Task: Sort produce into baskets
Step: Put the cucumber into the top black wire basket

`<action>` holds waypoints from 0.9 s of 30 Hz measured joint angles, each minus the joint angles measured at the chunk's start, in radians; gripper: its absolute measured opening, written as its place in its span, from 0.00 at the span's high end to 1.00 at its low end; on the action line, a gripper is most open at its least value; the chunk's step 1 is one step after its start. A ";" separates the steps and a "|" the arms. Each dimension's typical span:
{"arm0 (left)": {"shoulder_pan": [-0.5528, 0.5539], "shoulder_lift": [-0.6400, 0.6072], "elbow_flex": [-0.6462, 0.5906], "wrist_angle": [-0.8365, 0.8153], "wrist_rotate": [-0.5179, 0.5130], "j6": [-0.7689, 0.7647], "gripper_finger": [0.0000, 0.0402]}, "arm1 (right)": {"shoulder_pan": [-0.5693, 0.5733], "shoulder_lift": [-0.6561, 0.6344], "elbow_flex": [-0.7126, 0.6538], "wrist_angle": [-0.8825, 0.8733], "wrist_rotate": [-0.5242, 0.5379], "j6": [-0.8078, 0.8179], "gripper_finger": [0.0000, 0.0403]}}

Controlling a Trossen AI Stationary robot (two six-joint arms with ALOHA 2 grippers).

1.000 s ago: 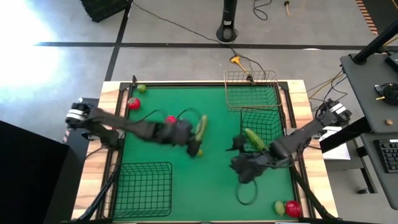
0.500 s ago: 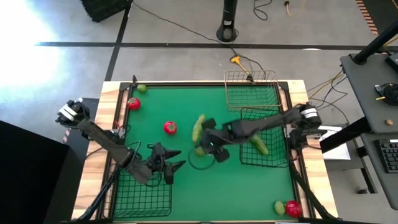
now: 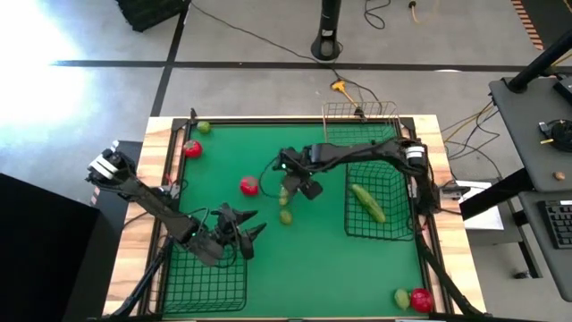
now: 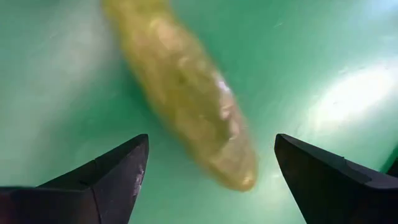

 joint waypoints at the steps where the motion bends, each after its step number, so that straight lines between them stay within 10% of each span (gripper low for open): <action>1: 0.004 0.000 0.000 0.002 0.001 0.000 0.39 | -0.011 0.013 0.021 0.001 -0.029 0.000 0.16; 16: 0.016 -0.003 0.000 0.003 0.001 0.000 0.39 | -0.102 0.272 0.299 -0.246 -0.219 0.128 0.32; 27: 0.003 -0.003 0.023 0.033 -0.023 0.098 0.39 | -0.074 0.217 0.351 -0.351 -0.216 0.387 0.52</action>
